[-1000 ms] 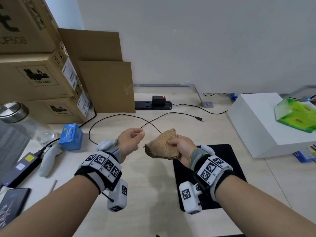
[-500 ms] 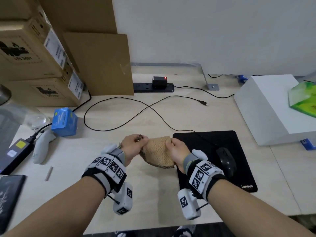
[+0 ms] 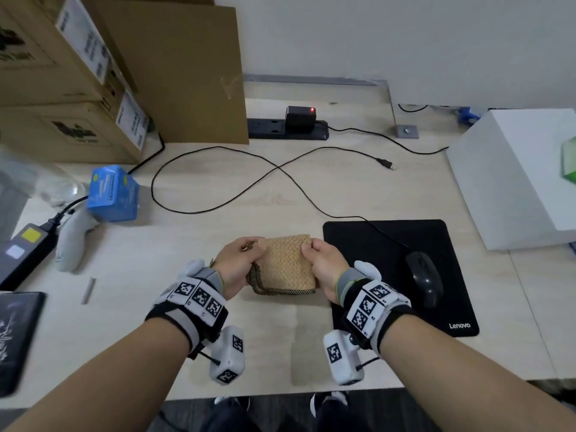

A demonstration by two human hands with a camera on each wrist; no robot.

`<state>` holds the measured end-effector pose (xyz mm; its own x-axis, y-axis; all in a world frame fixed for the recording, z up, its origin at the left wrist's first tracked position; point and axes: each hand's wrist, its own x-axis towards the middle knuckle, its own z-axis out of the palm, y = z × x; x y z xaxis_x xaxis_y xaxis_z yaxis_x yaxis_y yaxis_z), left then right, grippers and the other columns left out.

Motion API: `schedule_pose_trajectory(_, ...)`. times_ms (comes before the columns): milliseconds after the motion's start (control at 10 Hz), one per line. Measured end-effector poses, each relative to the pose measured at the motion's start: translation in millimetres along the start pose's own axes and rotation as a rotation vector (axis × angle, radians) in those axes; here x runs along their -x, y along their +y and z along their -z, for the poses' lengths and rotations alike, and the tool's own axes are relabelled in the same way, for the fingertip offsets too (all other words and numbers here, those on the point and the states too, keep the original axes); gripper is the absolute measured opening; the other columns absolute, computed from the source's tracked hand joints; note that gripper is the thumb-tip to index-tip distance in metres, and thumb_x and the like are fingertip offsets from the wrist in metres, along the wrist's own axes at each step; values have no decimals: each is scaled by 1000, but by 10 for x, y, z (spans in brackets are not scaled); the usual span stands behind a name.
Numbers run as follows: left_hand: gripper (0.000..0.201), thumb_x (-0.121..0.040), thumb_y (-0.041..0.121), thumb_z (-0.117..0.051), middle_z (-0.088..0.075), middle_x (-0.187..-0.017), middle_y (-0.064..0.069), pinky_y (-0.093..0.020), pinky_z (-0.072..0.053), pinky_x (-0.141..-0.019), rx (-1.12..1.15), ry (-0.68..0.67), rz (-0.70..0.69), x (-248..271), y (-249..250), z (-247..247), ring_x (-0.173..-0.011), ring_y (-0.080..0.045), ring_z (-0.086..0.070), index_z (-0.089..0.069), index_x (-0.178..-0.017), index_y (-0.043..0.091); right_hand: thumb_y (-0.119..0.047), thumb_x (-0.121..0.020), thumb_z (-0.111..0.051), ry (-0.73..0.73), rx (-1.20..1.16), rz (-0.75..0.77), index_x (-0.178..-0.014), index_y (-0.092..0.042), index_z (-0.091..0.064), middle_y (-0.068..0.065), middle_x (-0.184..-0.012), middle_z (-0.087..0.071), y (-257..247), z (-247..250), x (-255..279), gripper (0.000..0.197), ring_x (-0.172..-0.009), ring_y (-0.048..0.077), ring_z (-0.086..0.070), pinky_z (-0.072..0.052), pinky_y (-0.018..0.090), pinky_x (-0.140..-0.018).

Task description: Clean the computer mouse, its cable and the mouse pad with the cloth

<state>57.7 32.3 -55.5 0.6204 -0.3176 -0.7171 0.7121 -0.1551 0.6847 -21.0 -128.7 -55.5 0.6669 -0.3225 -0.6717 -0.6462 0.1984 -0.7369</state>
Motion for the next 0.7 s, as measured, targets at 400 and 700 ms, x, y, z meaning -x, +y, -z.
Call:
schedule_pose_trajectory(400,54,-86,39,-64,-39,-134,-5,-39,-48,-94,-1136,165,-355,-117,-247,190,-111,-28,-55,-44,-135,27,-32,-92,-53,130,748,291,-132,-29,-45,2,-123,-49,235,14,-16,41,-97,23,-62,-50,33,-85)
schedule_pose_trajectory(700,49,-85,36,-66,-36,-135,-2,-34,-45,-94,-1338,74,-421,-80,-137,205,-118,-23,-44,-49,-130,28,-36,-90,-55,25,911,312,-137,-38,-37,1,-120,-45,264,107,25,51,-96,26,-61,-52,34,-80)
